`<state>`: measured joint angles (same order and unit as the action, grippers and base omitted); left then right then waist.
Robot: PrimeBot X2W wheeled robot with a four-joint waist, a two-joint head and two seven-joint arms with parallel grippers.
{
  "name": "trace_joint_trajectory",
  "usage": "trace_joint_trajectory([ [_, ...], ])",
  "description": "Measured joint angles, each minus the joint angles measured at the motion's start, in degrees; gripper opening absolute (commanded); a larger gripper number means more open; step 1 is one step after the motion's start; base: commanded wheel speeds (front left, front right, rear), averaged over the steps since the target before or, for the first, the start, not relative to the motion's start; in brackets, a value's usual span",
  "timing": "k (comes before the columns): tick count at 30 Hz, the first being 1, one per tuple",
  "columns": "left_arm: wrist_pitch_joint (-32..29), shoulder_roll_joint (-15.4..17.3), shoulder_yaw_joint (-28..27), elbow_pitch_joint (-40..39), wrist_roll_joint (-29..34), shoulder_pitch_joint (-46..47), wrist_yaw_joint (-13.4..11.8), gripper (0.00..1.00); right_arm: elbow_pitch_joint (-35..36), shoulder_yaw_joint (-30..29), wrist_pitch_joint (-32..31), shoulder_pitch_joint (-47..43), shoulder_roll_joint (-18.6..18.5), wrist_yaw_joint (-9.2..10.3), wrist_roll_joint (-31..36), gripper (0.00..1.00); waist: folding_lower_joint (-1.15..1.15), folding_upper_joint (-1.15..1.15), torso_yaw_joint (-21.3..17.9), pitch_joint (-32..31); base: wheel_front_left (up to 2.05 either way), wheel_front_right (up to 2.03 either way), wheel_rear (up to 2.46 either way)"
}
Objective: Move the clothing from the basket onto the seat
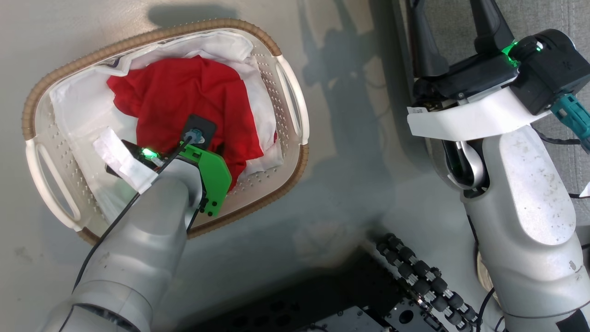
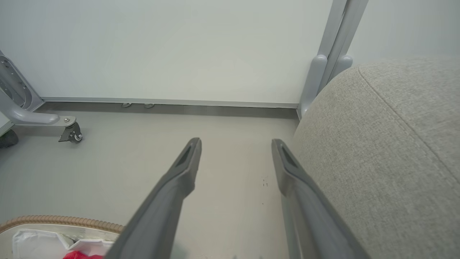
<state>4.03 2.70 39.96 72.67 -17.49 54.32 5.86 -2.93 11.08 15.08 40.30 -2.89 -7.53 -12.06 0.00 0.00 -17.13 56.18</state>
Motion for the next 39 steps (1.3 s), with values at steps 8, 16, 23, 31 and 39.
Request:
trace_joint_trajectory([
  [8, 1.1, 0.0, 1.2, -0.2, -1.4, 0.2, -0.3, 0.00, -0.2, -0.1, 0.0, 0.4, 0.0, 0.00, -0.6, 1.00, 0.00, 0.00, 0.1, -0.3, 0.00, 0.00, 0.00],
  [16, 5.2, 0.0, 2.6, -1.4, -4.2, -0.5, 0.7, 0.00, -1.5, 0.3, 0.0, 1.2, 0.0, 0.00, -1.5, 1.00, 0.00, 0.00, -0.3, -3.0, 0.00, 0.00, 0.00],
  [23, 7.2, 0.0, 4.6, -3.0, -7.1, -3.3, 1.2, 0.00, -3.3, -0.1, 0.0, -0.3, 0.0, 0.00, -0.5, 1.00, 0.00, 0.00, 0.8, -7.3, 0.00, 0.00, 0.00],
  [31, 9.5, 0.1, 6.3, -4.5, -10.2, -6.3, 1.2, 0.00, -5.7, -0.2, 0.0, -3.5, 0.1, 0.00, 0.1, 1.00, 0.00, 0.00, 2.2, -13.2, 0.00, 0.00, 0.00],
  [39, 10.8, 0.1, 7.5, -7.7, -11.9, -9.6, 0.0, 0.00, -8.2, -0.3, 0.0, -7.2, 0.1, 0.00, 0.8, 1.00, 0.00, 0.00, 4.3, -19.9, 0.00, 0.00, 0.00],
])
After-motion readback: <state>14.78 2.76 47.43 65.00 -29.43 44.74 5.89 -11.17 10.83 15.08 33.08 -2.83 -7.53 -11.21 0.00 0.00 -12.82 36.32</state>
